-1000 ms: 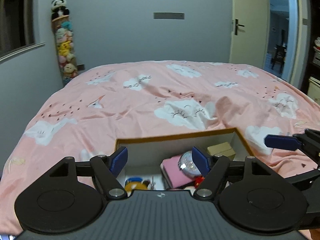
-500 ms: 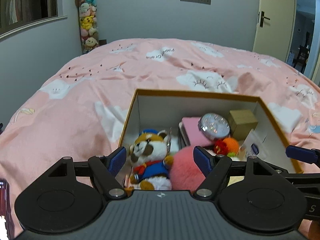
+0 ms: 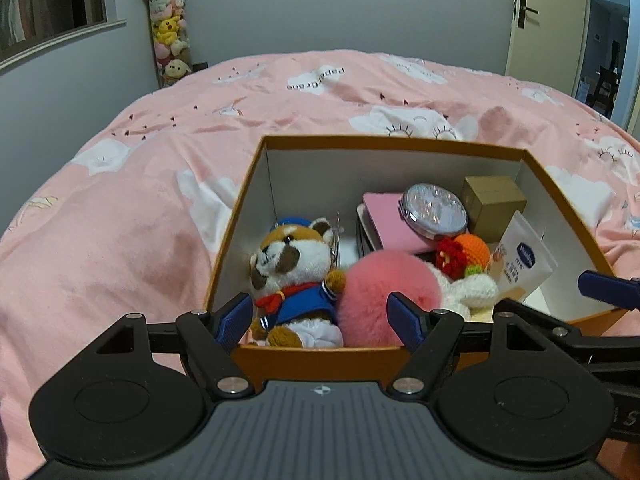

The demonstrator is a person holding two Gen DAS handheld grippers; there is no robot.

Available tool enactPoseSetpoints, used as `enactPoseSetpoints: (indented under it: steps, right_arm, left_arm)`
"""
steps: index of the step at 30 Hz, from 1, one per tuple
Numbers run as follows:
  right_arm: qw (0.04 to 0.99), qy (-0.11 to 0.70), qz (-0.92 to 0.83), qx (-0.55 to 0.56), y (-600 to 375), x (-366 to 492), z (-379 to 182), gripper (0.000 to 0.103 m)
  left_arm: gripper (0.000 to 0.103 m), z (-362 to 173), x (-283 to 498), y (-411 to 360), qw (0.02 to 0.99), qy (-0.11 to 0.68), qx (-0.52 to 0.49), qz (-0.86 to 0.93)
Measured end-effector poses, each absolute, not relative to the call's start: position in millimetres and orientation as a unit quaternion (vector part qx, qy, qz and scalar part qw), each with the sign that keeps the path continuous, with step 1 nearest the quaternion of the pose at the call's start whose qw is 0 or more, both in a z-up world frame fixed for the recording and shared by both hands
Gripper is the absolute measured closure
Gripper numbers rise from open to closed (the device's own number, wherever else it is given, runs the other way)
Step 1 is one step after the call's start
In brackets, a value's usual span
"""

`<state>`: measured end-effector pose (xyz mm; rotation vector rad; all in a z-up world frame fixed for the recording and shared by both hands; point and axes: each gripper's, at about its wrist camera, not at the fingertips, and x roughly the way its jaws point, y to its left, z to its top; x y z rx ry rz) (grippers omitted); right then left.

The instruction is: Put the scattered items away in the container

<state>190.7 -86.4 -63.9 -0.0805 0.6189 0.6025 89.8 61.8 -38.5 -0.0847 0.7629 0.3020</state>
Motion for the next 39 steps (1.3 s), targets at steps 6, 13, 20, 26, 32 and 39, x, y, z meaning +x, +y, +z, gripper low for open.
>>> enactPoseSetpoints:
  steps: [6,13,20,26,32,39]
  right_arm:
    - [0.905,0.309,0.291,-0.031,-89,195,-70,0.009]
    - [0.903,0.315,0.291,-0.028,-89,198,-72,0.009]
    - [0.903,0.320,0.284,-0.032,-86,200,-71,0.009]
    - [0.903,0.322,0.283,-0.031,-86,203,-72,0.009]
    - [0.903,0.322,0.283,-0.031,-86,203,-72,0.009]
    - [0.903,0.322,0.283,-0.031,-86,203,-72,0.009]
  left_arm:
    - [0.015,-44,92,62,0.915,0.374,-0.041,0.147]
    - [0.015,-46,93,63,0.914,0.376,-0.042,0.147]
    - [0.015,-47,95,62,0.912,0.379,-0.042,0.150]
    - [0.015,-47,95,62,0.912,0.380,-0.043,0.150]
    - [0.015,-47,95,62,0.912,0.380,-0.043,0.150]
    - [0.015,-48,95,62,0.912,0.380,-0.043,0.150]
